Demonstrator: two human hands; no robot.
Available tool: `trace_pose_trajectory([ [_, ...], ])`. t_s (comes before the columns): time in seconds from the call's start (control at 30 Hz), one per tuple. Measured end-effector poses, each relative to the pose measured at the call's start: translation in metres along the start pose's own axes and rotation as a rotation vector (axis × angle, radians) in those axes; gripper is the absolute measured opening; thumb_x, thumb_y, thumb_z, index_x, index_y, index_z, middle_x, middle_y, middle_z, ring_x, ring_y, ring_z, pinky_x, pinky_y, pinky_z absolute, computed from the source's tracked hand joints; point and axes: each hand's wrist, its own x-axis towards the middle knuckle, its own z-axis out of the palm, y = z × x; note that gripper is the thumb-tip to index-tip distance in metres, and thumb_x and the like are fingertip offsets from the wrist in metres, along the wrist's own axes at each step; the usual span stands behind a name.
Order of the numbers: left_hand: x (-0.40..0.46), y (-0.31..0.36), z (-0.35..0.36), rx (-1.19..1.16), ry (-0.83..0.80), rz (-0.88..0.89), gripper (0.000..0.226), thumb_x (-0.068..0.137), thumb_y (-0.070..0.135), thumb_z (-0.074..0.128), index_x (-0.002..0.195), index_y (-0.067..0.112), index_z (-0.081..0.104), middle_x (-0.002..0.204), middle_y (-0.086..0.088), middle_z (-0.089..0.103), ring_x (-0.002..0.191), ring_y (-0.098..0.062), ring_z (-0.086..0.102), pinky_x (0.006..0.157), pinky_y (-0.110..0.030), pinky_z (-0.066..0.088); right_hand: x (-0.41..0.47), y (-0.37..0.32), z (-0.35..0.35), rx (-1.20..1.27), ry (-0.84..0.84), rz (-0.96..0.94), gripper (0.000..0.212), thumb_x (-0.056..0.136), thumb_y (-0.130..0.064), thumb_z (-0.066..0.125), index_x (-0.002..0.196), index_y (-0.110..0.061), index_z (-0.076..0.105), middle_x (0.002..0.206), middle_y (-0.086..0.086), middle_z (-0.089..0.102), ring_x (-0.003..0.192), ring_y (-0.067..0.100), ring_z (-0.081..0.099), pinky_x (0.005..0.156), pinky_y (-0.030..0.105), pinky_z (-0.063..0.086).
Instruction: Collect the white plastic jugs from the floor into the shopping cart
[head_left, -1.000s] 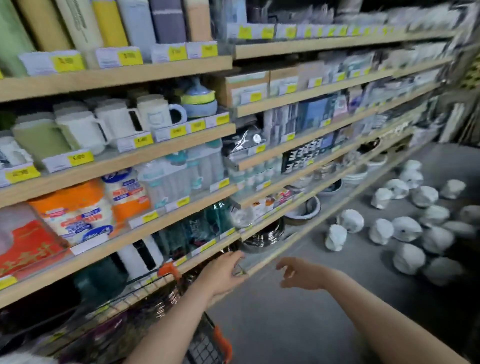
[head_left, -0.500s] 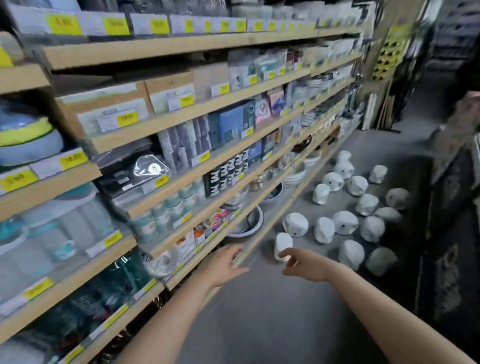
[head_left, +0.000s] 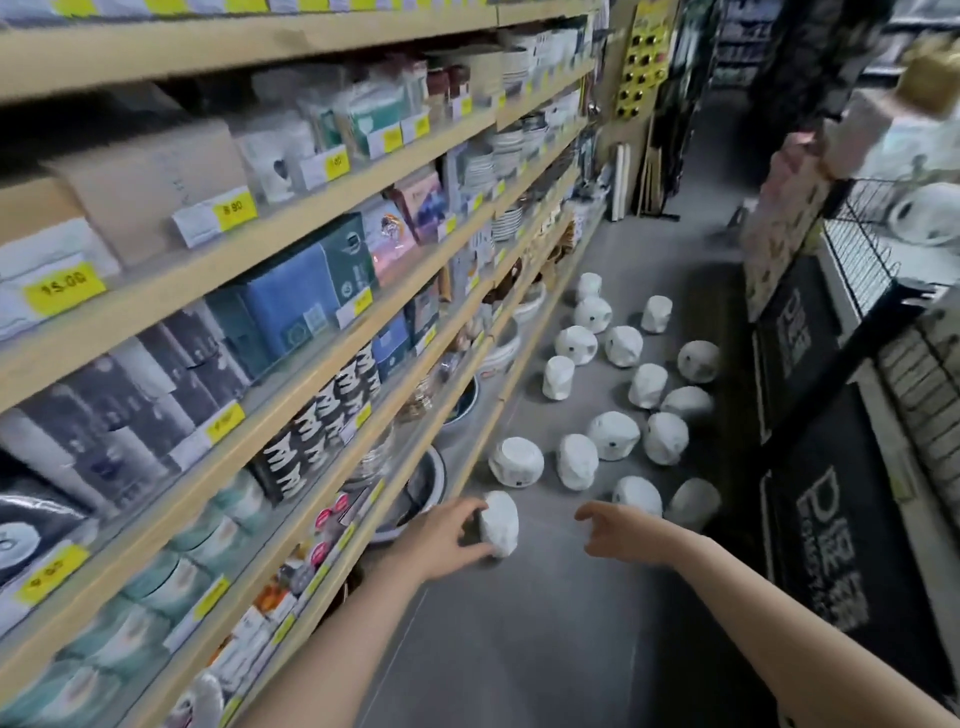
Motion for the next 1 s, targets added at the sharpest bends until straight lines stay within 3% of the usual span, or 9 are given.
trace_pose_trajectory([
  [0.1,0.041,-0.004,0.005,-0.035,0.02,-0.023,0.058,0.082,0.048,0.065,0.133,0.029,0.045,0.109,0.014,0.051,0.084,-0.003,0.049,0.072,-0.016,0.036,0.036,0.025,-0.023,-0.018,-0.022,-0.004,0.039,0.089,-0.029,0.058,0.126,-0.034,0.046,0.099,-0.01,0.052,0.091,0.012,0.055,0.083,0.024,0.045],
  [0.2,0.077,-0.008,0.018,-0.099,0.044,-0.082,0.055,0.081,0.044,0.068,0.129,0.026,0.047,0.099,0.014,0.046,0.08,-0.002,0.046,0.064,-0.004,0.033,0.076,0.048,-0.05,-0.031,-0.058,-0.022,0.036,0.091,-0.027,0.056,0.125,-0.033,0.047,0.096,-0.009,0.054,0.084,0.012,0.053,0.069,0.017,0.044],
  [0.27,0.104,-0.006,0.029,-0.16,0.047,-0.148,0.056,0.081,0.043,0.069,0.129,0.026,0.048,0.098,0.01,0.045,0.081,-0.003,0.046,0.068,-0.006,0.033,0.105,0.062,-0.071,-0.076,-0.088,-0.041,0.034,0.091,-0.027,0.054,0.122,-0.039,0.045,0.1,-0.009,0.053,0.082,0.008,0.053,0.069,0.015,0.042],
  [0.4,0.155,0.005,0.048,-0.281,0.128,-0.289,0.078,0.063,0.067,0.061,0.129,0.026,0.05,0.114,0.006,0.054,0.082,-0.003,0.052,0.078,-0.012,0.041,0.165,0.091,-0.122,-0.131,-0.152,-0.142,0.044,0.087,-0.02,0.059,0.127,-0.036,0.045,0.106,-0.006,0.053,0.104,0.019,0.059,0.095,0.026,0.042],
  [0.47,0.176,0.016,0.053,-0.308,0.166,-0.367,0.088,0.054,0.074,0.048,0.129,0.028,0.049,0.117,0.007,0.056,0.083,-0.006,0.056,0.083,-0.021,0.046,0.189,0.101,-0.148,-0.129,-0.197,-0.188,0.046,0.088,-0.019,0.061,0.129,-0.033,0.045,0.11,-0.006,0.05,0.099,0.016,0.058,0.093,0.024,0.042],
  [0.57,0.202,0.03,0.057,-0.312,0.189,-0.433,0.083,0.059,0.073,0.054,0.13,0.029,0.048,0.118,0.01,0.056,0.086,-0.004,0.055,0.081,-0.021,0.044,0.227,0.106,-0.182,-0.122,-0.228,-0.259,0.05,0.089,-0.017,0.061,0.135,-0.026,0.044,0.113,-0.01,0.047,0.097,0.008,0.051,0.088,0.018,0.038],
  [0.7,0.225,0.015,0.071,-0.361,0.257,-0.481,0.112,0.048,0.1,0.033,0.13,0.026,0.049,0.118,0.006,0.059,0.102,-0.007,0.057,0.091,-0.031,0.048,0.277,0.103,-0.204,-0.182,-0.241,-0.318,0.052,0.089,-0.022,0.063,0.136,-0.023,0.043,0.111,-0.004,0.051,0.101,0.014,0.052,0.093,0.022,0.039],
  [0.9,0.25,-0.031,0.086,-0.402,0.325,-0.577,0.095,0.061,0.088,0.045,0.133,0.025,0.048,0.124,0.008,0.056,0.112,-0.008,0.056,0.094,-0.034,0.048,0.351,0.091,-0.207,-0.304,-0.313,-0.342,0.058,0.085,-0.03,0.066,0.137,-0.032,0.039,0.129,-0.003,0.052,0.114,0.014,0.051,0.101,0.025,0.038],
  [1.0,0.259,-0.044,0.092,-0.41,0.383,-0.618,0.081,0.069,0.072,0.048,0.135,0.024,0.047,0.129,0.005,0.052,0.116,-0.012,0.053,0.097,-0.027,0.043,0.388,0.085,-0.199,-0.386,-0.318,-0.378,0.058,0.085,-0.031,0.065,0.137,-0.031,0.039,0.132,-0.001,0.052,0.116,0.016,0.052,0.103,0.027,0.038],
])
